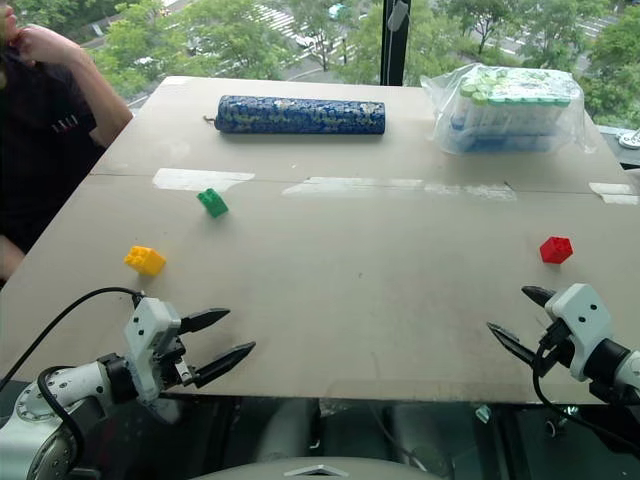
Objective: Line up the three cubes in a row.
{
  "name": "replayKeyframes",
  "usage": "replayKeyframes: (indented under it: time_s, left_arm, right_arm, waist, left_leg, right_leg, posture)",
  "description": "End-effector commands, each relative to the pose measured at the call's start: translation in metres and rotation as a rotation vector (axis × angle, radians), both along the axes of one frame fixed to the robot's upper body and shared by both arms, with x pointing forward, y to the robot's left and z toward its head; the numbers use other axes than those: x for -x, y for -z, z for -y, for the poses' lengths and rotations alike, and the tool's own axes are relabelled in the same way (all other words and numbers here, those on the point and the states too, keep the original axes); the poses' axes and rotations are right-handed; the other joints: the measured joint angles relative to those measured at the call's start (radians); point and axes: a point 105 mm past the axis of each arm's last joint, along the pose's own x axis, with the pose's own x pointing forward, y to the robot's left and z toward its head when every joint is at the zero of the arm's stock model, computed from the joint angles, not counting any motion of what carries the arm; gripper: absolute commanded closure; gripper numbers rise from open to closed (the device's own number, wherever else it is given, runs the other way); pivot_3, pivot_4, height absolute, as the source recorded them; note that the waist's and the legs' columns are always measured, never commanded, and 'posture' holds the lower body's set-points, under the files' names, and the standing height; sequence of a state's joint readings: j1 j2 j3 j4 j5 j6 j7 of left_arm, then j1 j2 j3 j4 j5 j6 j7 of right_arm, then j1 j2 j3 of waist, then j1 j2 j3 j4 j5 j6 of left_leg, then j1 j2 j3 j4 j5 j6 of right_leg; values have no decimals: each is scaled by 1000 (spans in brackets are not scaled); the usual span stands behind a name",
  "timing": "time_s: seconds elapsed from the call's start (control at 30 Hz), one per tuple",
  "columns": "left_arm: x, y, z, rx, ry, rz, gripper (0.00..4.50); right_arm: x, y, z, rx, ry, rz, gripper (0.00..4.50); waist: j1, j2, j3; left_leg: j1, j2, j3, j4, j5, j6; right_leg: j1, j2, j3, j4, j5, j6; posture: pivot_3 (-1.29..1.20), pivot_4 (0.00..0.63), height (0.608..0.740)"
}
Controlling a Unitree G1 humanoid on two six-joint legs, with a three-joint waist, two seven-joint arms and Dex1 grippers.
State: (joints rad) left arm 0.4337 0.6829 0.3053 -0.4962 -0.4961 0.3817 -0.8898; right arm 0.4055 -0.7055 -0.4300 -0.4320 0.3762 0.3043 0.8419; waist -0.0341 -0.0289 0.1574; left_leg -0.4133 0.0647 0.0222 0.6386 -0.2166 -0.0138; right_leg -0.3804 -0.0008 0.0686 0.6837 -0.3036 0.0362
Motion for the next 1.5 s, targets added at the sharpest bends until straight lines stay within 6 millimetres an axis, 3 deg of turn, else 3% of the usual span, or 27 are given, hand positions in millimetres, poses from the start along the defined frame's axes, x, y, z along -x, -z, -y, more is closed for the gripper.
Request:
replayKeyframes:
  time_s: [0.03, 0.17, 0.43, 0.53, 0.73, 0.83, 1.0, 1.07, 1.1, 1.17, 1.23, 1.33, 1.5]
  left_arm:
    - [-7, -16, 9, 57, 25, 65, 38]
    - [-18, -41, 38, 135, 159, 121, 38]
    - [-13, -59, 75, 112, 457, 138, 38]
    - [-13, -64, 83, 118, 514, 151, 38]
    - [-15, -70, 87, 120, 527, 174, 38]
    - [-16, -72, 89, 119, 526, 180, 0]
    - [-15, -76, 92, 118, 509, 187, 0]
    - [-15, -76, 92, 117, 497, 186, 0]
    - [-15, -76, 92, 118, 488, 185, 0]
    - [-16, -75, 90, 110, 468, 184, 0]
    - [-16, -73, 86, 95, 458, 178, 0]
    - [-15, -72, 77, 86, 424, 162, 0]
    - [-11, -70, 64, 60, 390, 146, 0]
  right_arm:
    - [-13, -19, 1, -6, 89, 99, 0]
    - [-41, -30, 31, 117, 397, 122, 0]
    - [-77, -33, 82, -2, 731, -65, 0]
    - [-97, -34, 86, -49, 801, -106, 0]
    - [-118, -31, 83, -84, 836, -157, 0]
    - [-122, -26, 83, -66, 830, -176, 930]
    - [-126, -24, 80, -55, 808, -182, 3173]
    - [-127, -28, 76, -29, 760, -161, 3138]
    - [-129, -34, 67, -9, 688, -126, 3138]
    - [-131, -50, 29, -53, 459, -50, 3138]
    - [-123, -69, -28, -127, 120, 11, 3138]
    - [-112, -72, -89, -18, -235, 14, 3138]
    - [-121, -61, -154, 118, -551, -20, 3138]
  waist:
    - [0, 0, 0]
    - [1, 2, 0]
    - [-2, 2, 0]
    - [-6, 3, 1]
    - [-5, 4, 1]
    - [-3, 4, 1]
    - [-5, 4, 1]
    - [-5, 4, 1]
    - [-5, 4, 1]
    - [-5, 5, 2]
    - [-11, 6, 2]
    - [-20, 8, 3]
    - [-17, 7, 4]
  left_leg:
    - [0, 0, 0, 0, 0, 0]
    - [0, -1, 0, 0, 0, 0]
    - [-1, -3, 1, -3, 0, 1]
    - [-1, -3, 0, -3, 0, 1]
    - [-2, -3, 0, -3, 0, 1]
    - [-2, -3, 0, -3, -1, 1]
    - [-2, -3, 0, -3, -1, 1]
    - [-2, -3, 0, -3, -1, 1]
    - [-2, -3, 0, -3, -1, 1]
    - [-2, -3, 0, -3, -1, 1]
    - [-1, -3, 0, -3, -1, 1]
    - [0, -1, -1, -4, -1, 1]
    - [-1, 0, 0, -3, -1, 1]
  right_leg:
    - [0, 0, 0, 0, 0, 0]
    - [0, 0, -1, -2, 2, -3]
    - [0, 0, -1, -4, 4, 1]
    - [-1, 1, -1, -4, 5, 1]
    - [-1, 1, -1, -4, 4, 1]
    - [-1, 1, -1, -4, 5, 1]
    - [-1, 1, -1, -5, 5, 1]
    - [-1, 1, -1, -4, 5, 1]
    - [-1, 1, -1, -4, 5, 1]
    - [-1, 1, -1, -4, 5, 1]
    - [-1, 2, -1, -4, 4, 1]
    - [-1, 4, 0, -4, 5, 1]
    - [-1, 4, -2, -4, 5, 1]
  posture:
    - [0, 150, 740]
    - [0, 150, 740]
    - [0, 150, 740]
    - [0, 150, 740]
    - [0, 150, 740]
    - [0, 150, 740]
    - [0, 150, 740]
    - [0, 150, 740]
    - [0, 150, 740]
    - [0, 150, 740]
    - [0, 150, 740]
    - [0, 150, 740]
    - [0, 150, 740]
